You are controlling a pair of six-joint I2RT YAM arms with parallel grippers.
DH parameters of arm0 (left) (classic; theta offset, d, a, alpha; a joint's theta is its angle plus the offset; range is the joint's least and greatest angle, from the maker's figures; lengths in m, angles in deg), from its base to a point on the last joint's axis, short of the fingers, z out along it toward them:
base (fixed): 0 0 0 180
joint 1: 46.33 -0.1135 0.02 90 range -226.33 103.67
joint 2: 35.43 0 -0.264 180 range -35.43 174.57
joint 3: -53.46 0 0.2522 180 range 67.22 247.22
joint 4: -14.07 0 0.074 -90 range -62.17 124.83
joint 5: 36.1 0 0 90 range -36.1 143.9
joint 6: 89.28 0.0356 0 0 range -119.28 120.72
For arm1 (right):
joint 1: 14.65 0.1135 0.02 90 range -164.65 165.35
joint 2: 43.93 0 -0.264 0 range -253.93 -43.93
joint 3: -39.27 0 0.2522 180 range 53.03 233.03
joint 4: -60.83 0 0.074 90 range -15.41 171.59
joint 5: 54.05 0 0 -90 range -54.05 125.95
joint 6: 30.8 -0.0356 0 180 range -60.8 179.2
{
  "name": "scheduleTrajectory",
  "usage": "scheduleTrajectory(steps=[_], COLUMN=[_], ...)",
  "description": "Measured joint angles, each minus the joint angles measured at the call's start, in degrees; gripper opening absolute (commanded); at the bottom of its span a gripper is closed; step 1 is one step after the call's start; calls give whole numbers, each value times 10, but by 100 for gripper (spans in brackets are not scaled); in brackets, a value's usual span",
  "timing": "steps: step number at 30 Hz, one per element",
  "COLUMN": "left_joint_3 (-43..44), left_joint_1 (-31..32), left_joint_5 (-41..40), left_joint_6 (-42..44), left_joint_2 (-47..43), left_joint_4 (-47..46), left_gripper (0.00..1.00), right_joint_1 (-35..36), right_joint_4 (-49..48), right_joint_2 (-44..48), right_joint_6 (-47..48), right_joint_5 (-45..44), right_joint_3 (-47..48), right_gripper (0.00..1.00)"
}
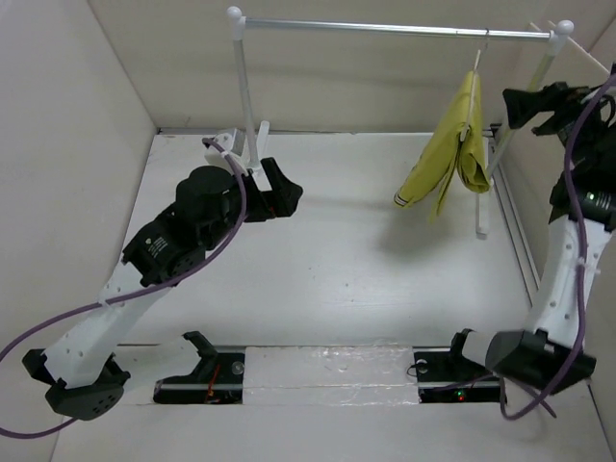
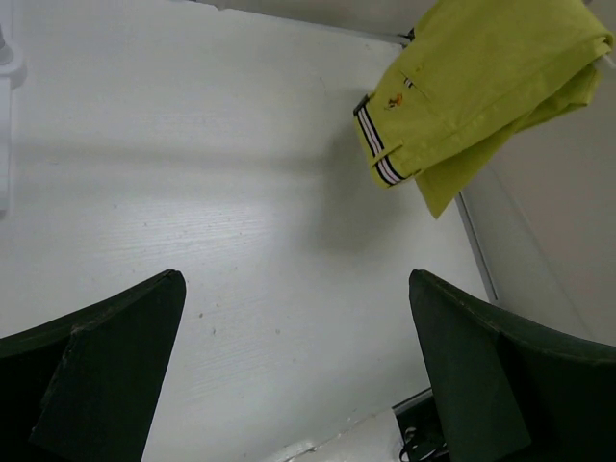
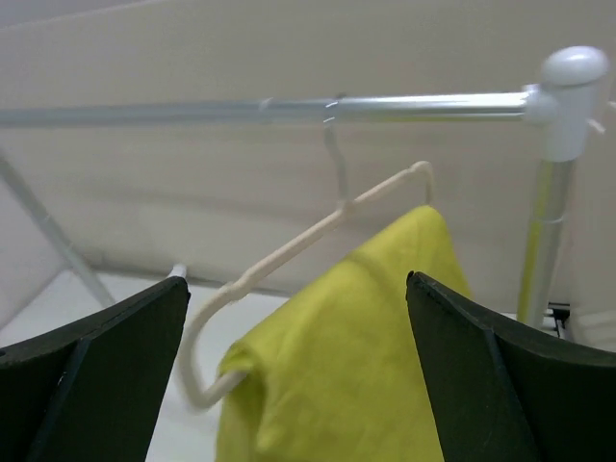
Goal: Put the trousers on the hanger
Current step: Hang the hanger with trousers onto the clothesline
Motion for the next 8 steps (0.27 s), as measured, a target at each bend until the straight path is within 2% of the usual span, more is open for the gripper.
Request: scheduleTrajectory(steps=[4,8], left_joint_3=[3,-38], left_joint_1=[0,0], left_joint_5=[-16,-12], left_joint_6=[-2,-4], left_joint_2=[-30,-85], left_joint_4=[2,4], left_gripper=[99,99], right_joint_1=[45,125], right_joint_4=[45,143], right_joint_2=[164,330], right_joint_6=[79,169], right_joint_5=[-4,-60], right_joint_3=[-110,-219], right_gripper=[100,100])
